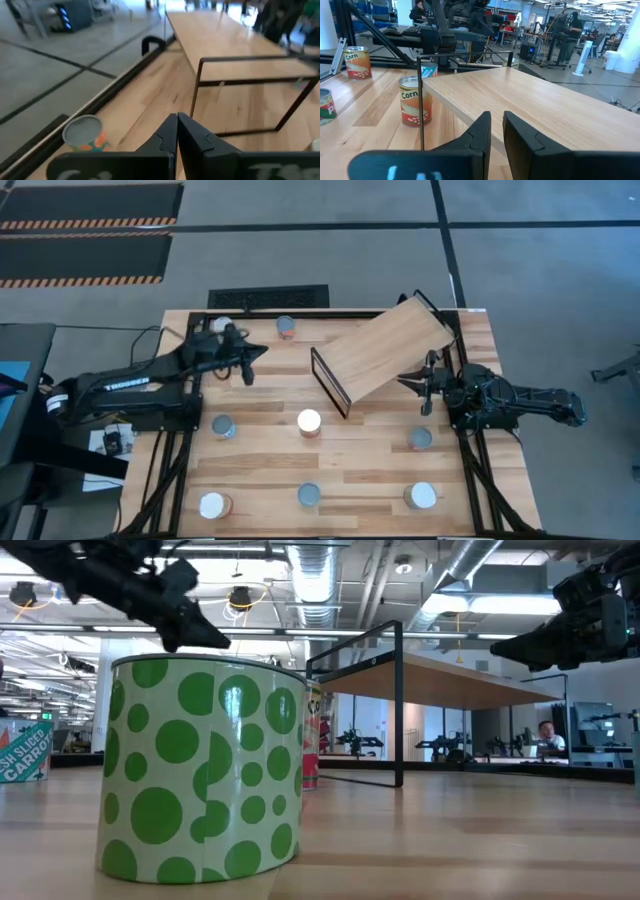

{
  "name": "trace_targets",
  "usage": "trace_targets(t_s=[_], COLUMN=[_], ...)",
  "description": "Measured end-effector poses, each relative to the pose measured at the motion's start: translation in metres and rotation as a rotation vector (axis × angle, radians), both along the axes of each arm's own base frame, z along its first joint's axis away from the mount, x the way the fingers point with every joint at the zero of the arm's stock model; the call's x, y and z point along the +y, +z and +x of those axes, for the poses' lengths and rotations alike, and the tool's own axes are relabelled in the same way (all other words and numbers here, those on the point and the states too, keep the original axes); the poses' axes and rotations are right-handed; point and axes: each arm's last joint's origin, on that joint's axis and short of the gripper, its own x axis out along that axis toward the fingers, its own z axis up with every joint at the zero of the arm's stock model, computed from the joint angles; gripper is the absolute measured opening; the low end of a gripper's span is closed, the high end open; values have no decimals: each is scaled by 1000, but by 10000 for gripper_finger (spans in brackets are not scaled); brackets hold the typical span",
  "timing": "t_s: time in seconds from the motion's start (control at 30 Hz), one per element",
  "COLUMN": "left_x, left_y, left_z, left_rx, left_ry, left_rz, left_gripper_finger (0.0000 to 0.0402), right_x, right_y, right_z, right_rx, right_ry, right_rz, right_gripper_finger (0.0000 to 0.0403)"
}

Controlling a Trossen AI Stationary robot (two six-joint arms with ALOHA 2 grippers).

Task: Pick and place cans onto a shelf
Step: Put the canned oranges on the shelf

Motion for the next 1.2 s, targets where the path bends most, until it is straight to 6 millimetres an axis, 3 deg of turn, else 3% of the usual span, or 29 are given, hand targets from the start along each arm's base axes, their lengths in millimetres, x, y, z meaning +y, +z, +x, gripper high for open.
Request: trace_targets(t_s=[0.2,0.47,0.7,1.0,1.2], left_x=[26,49,77,126,144], left_y=[15,29,38,9,-10], left_z=[20,39,68,104,113], left_rx=[95,261,334,520,660], left_ry=[-80,-20,0,-13,-56], left_rz=[-16,9,-42,-81,-77], left_gripper_finger=[0,0,0,2,38], right_x=[0,0,0,0,0], right_y=[0,0,0,0,0], right_z=[0,0,0,0,0], right_rx=[0,0,-1,-1,-1], right_ry=[0,0,0,0,0], right_rz=[0,0,0,0,0], right_gripper_finger=[76,76,76,76,76])
